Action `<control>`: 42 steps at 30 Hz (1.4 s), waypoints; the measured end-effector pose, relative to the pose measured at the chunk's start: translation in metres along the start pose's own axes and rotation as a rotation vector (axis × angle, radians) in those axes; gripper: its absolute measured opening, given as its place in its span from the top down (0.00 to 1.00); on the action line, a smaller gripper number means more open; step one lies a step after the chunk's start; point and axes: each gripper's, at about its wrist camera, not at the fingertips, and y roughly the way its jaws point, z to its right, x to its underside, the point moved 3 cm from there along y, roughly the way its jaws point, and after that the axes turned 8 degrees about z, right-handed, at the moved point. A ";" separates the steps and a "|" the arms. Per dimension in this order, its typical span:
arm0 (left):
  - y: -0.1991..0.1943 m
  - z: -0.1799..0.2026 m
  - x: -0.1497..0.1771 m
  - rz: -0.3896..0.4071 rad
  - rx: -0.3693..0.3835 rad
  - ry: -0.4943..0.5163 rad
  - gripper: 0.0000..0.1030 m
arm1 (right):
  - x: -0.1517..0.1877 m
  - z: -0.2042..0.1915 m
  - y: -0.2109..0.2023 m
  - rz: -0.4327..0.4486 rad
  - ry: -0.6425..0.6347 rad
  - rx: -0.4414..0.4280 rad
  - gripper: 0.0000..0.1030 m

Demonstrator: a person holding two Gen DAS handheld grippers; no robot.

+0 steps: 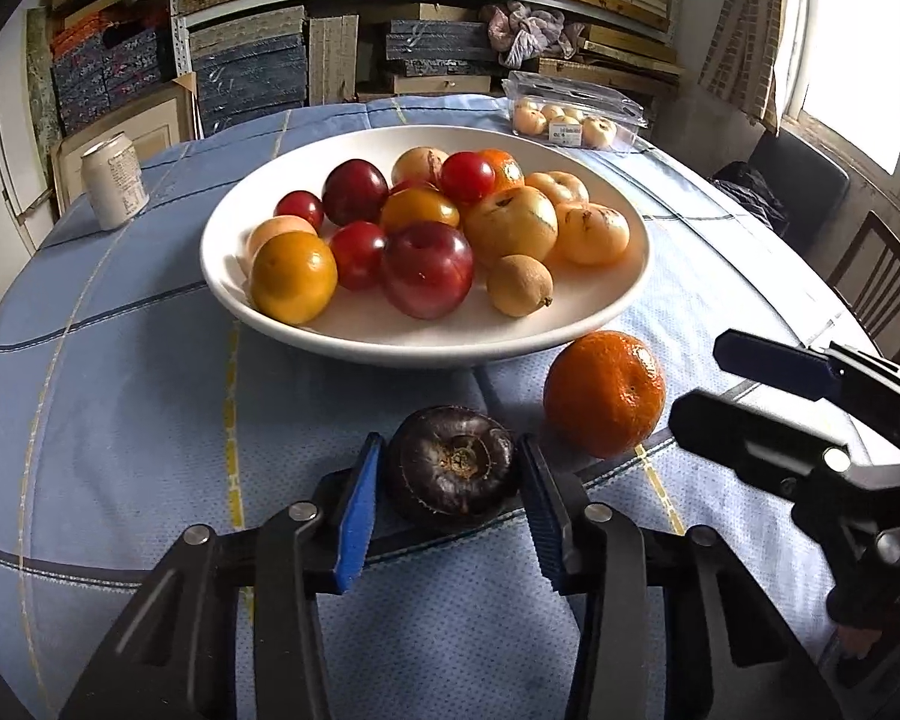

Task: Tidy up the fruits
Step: 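Close the left tool on the dark brown fruit while the right tool grasps the last tangerine, then carry the dark brown fruit and tangerine onto the white plate and open both tools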

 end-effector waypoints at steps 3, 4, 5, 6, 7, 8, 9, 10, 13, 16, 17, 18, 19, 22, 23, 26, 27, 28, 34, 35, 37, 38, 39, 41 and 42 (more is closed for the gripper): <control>-0.007 -0.006 -0.003 0.030 -0.046 -0.002 0.57 | 0.001 -0.003 0.005 -0.010 -0.008 -0.001 0.44; -0.010 -0.008 -0.005 0.038 -0.055 -0.008 0.57 | 0.001 -0.004 0.006 -0.012 -0.009 -0.001 0.44; -0.013 -0.014 -0.006 0.046 -0.061 -0.025 0.57 | 0.001 -0.005 0.008 -0.015 -0.010 0.000 0.44; -0.016 -0.018 -0.008 0.050 -0.064 -0.041 0.57 | 0.000 -0.007 0.011 -0.018 -0.011 0.000 0.44; -0.017 -0.022 -0.009 0.055 -0.071 -0.053 0.57 | 0.000 -0.008 0.013 -0.023 -0.011 -0.001 0.44; -0.019 -0.025 -0.010 0.062 -0.084 -0.061 0.57 | -0.001 -0.010 0.018 -0.033 -0.013 -0.003 0.44; -0.020 -0.027 -0.011 0.067 -0.092 -0.065 0.57 | -0.001 -0.012 0.022 -0.041 -0.015 -0.003 0.44; -0.022 -0.028 -0.012 0.071 -0.093 -0.068 0.57 | -0.002 -0.014 0.026 -0.046 -0.022 -0.001 0.44; -0.026 -0.028 -0.016 0.087 -0.098 -0.063 0.57 | -0.005 -0.021 0.036 -0.062 -0.049 0.014 0.44; -0.027 -0.028 -0.015 0.094 -0.115 -0.059 0.57 | -0.006 -0.022 0.045 -0.080 -0.052 0.030 0.44; -0.028 -0.029 -0.016 0.095 -0.111 -0.064 0.57 | -0.006 -0.020 0.048 -0.087 -0.043 0.030 0.44; -0.029 -0.029 -0.016 0.097 -0.109 -0.067 0.57 | -0.006 -0.019 0.050 -0.095 -0.038 0.031 0.44; -0.029 -0.029 -0.017 0.101 -0.111 -0.067 0.57 | -0.005 -0.017 0.052 -0.105 -0.031 0.031 0.44; -0.031 -0.029 -0.017 0.107 -0.115 -0.064 0.57 | -0.004 -0.013 0.054 -0.115 -0.011 0.019 0.49; -0.031 -0.029 -0.017 0.107 -0.116 -0.063 0.57 | -0.005 -0.012 0.054 -0.114 -0.006 0.015 0.55; -0.033 -0.028 -0.017 0.110 -0.119 -0.062 0.57 | -0.004 -0.011 0.053 -0.109 0.004 0.006 0.55; -0.033 -0.028 -0.017 0.112 -0.121 -0.062 0.57 | -0.004 -0.010 0.052 -0.107 0.007 0.003 0.55; -0.033 -0.028 -0.017 0.114 -0.121 -0.061 0.57 | -0.004 -0.010 0.051 -0.106 0.009 0.001 0.55; -0.036 -0.028 -0.018 0.131 -0.134 -0.053 0.57 | -0.005 -0.006 0.035 -0.069 0.043 -0.037 0.56; -0.037 -0.028 -0.018 0.136 -0.136 -0.052 0.57 | -0.005 -0.005 0.031 -0.062 0.052 -0.043 0.56; -0.038 -0.028 -0.019 0.142 -0.142 -0.051 0.57 | -0.007 -0.002 0.022 -0.039 0.070 -0.051 0.56; -0.038 -0.028 -0.019 0.146 -0.147 -0.050 0.57 | -0.008 0.000 0.016 -0.022 0.081 -0.055 0.56; -0.039 -0.029 -0.019 0.150 -0.153 -0.050 0.57 | -0.009 0.002 0.010 -0.004 0.091 -0.058 0.56; -0.039 -0.029 -0.019 0.154 -0.161 -0.047 0.57 | -0.012 0.008 -0.001 0.027 0.116 -0.058 0.56; -0.040 -0.029 -0.019 0.157 -0.165 -0.046 0.57 | -0.013 0.010 -0.005 0.038 0.126 -0.058 0.56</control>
